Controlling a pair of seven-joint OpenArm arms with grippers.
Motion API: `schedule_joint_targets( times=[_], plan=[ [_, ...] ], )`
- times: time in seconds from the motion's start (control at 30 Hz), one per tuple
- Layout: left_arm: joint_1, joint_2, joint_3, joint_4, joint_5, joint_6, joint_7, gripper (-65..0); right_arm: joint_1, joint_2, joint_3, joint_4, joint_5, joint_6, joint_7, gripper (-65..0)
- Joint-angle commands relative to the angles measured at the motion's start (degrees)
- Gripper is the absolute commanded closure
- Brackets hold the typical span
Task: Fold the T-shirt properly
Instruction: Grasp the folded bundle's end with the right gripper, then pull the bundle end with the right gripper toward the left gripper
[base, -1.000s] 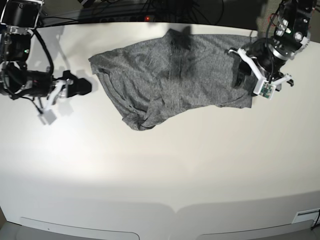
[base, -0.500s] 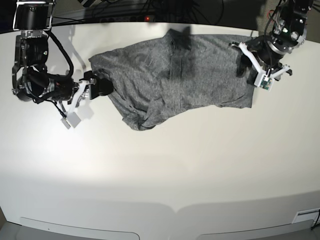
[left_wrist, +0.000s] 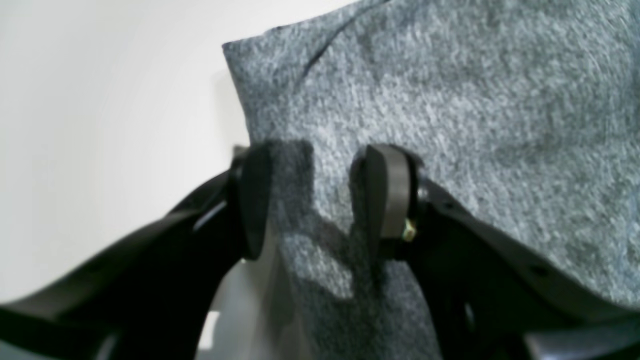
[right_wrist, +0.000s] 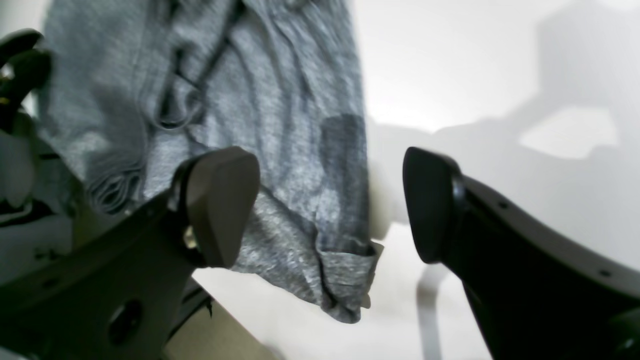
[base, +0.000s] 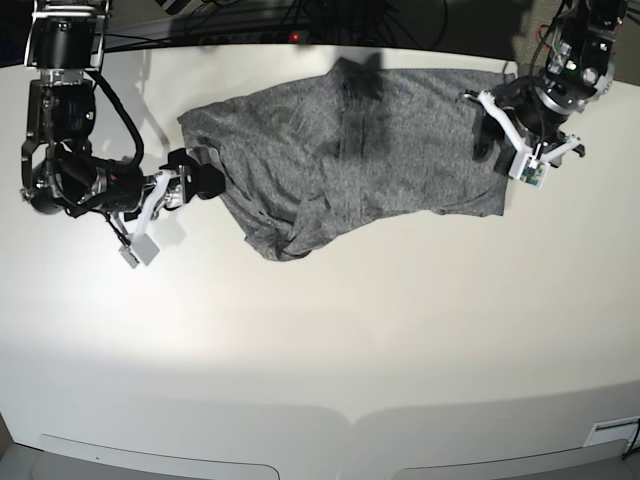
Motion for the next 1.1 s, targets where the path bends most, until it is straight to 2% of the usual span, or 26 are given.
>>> schedule_joint_targets(
  times=[0.0,0.23,0.33,0.7,0.97,1.07],
  plan=[
    [-0.17,-0.66,-0.37,0.83,-0.2,0.04,-1.55,-29.6,0.92,0.79,0.44,0.83,0.63,0.25,0.83,-47.6],
    [-0.17,-0.66,-0.37,0.83,-0.2,0.04,-1.55,-29.6,0.98,0.42,0.33,-2.03,-1.97,0.25,0.87,-47.5],
    [-0.17,-0.66,-0.37,0.83,-0.2,0.04,-1.53,-29.6,0.96,-1.05,0.33,-3.74,-5.84,0.25,0.96,-47.4],
    [-0.17,-0.66,-0.37,0.83,-0.2,0.02,-1.53,-29.6,0.92,-7.58,-0.37,-4.61,-5.88,0.25,0.22,-46.2],
    [-0.17,-0.66,-0.37,0.83,-0.17,0.02,-1.53,-29.6,0.94,-8.11,-8.17,-4.61,-5.9,0.25,-0.59,-36.7],
    [-0.17,-0.66,-0.37,0.83,-0.17,0.02,-1.53,-29.6,0.96,-8.09,-8.74,-4.61,-6.75,0.25,0.24,-27.7]
  ],
)
